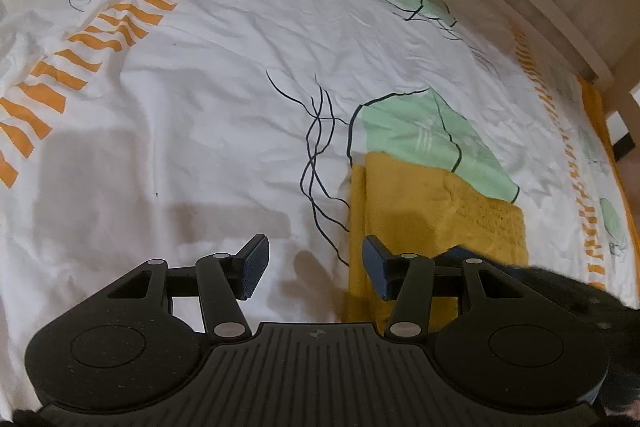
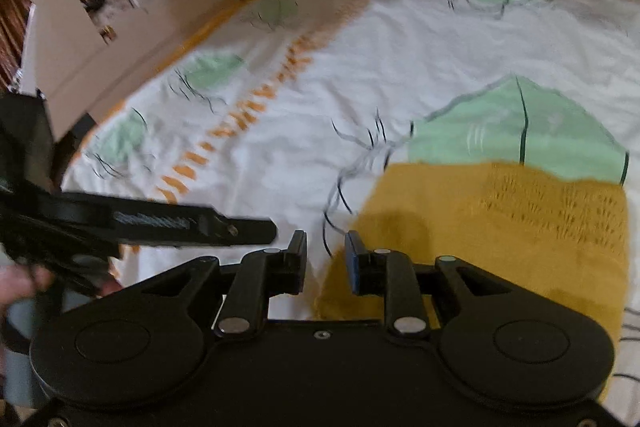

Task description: Fold small clothes

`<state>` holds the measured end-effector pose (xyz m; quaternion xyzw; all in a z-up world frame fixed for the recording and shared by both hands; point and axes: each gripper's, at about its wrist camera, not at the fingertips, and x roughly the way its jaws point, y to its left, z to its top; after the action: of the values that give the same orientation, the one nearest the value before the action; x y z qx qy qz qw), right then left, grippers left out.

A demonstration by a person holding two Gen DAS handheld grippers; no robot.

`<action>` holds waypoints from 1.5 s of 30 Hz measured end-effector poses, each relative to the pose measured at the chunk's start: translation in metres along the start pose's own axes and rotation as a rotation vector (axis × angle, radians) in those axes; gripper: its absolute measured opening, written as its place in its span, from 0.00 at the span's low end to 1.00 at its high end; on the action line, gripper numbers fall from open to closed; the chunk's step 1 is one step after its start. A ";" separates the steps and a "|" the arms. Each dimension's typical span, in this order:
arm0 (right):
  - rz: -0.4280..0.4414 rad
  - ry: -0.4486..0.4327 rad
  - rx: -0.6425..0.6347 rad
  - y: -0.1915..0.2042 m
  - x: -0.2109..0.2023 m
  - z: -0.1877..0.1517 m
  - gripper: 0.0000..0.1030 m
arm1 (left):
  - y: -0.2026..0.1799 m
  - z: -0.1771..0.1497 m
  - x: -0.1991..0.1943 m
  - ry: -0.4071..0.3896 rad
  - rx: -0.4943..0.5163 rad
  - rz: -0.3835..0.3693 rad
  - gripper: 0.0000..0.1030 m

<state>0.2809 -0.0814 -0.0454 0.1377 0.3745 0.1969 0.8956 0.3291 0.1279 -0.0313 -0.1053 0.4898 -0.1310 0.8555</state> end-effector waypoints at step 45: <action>-0.144 -0.092 0.217 -0.096 -0.061 -0.049 0.82 | -0.018 -0.055 0.049 0.106 0.068 -0.052 0.50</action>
<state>0.2304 -0.1890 -0.0792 0.2154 0.3610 0.0842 0.9034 0.3035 0.0923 -0.0928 -0.0819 0.5267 -0.1752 0.8278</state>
